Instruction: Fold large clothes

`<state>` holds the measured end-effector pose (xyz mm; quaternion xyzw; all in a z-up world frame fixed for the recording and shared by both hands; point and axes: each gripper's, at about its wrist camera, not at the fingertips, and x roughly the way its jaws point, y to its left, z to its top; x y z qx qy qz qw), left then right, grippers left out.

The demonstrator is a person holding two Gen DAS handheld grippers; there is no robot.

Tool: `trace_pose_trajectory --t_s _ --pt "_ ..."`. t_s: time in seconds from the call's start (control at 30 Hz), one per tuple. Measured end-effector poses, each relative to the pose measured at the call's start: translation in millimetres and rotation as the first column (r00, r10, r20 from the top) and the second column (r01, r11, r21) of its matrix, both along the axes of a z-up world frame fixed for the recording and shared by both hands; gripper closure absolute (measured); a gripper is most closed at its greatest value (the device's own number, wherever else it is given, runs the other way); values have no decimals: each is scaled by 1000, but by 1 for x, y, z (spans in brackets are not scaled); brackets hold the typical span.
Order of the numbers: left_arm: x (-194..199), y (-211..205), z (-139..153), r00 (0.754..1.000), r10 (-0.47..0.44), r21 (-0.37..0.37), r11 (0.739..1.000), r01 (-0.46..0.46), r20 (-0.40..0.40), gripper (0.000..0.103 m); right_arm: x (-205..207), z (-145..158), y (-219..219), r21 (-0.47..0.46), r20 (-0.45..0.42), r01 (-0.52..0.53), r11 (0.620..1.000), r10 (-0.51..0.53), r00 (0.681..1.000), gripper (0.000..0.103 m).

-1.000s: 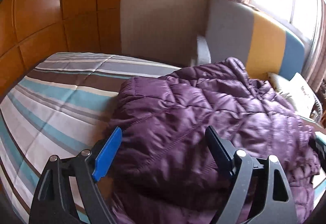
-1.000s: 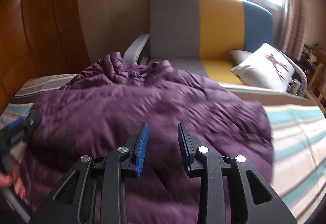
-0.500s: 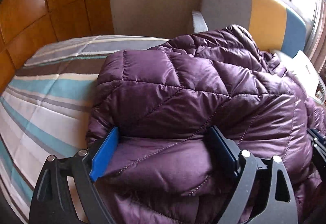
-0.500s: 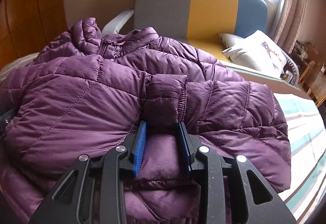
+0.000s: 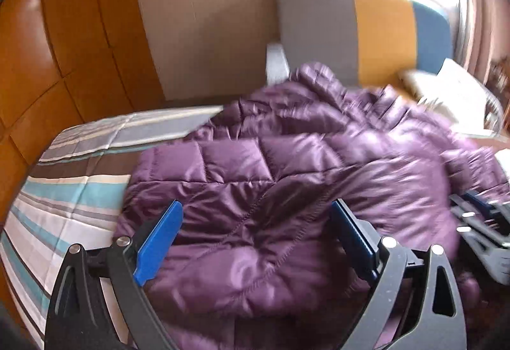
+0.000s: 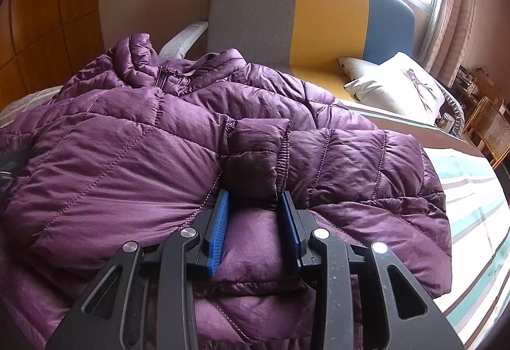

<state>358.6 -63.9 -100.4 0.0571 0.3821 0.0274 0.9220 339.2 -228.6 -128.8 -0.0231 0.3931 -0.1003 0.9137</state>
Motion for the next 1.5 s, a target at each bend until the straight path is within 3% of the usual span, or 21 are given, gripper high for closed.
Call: trace_pose_trajectory --t_s 0.13,0.23,0.33,0.53,0.77,1.1,1.2,1.5 --pt "21 18 -23 997 29 -109 993 -37 -74 6 1 -2 1 -8 -2 -1 1000 1 1000 70" --pt "21 12 -25 997 35 -67 997 -39 -65 5 2 -2 1 -7 -3 -1 1000 1 1000 70" --pt "17 13 -22 997 48 -76 996 -52 -56 2 2 -2 1 -7 -4 -1 1000 1 1000 70" --pt "-24 14 -10 999 51 -110 993 -52 -18 2 1 -1 1 -9 -2 -1 1000 1 1000 69" --pt "-70 25 2 1000 27 -179 983 -29 -15 2 -4 9 -15 91 8 7 996 -8 1000 54" --pt "-116 61 -7 997 14 -315 949 -35 -70 2 -60 36 -8 89 14 -72 993 71 997 53" --pt "-126 64 -10 997 -40 -344 939 15 -65 2 -86 39 -7 93 -2 -86 992 87 996 53" --pt "-177 70 -8 991 -111 -278 956 88 -71 2 -154 43 -11 108 -20 -94 990 97 995 53"
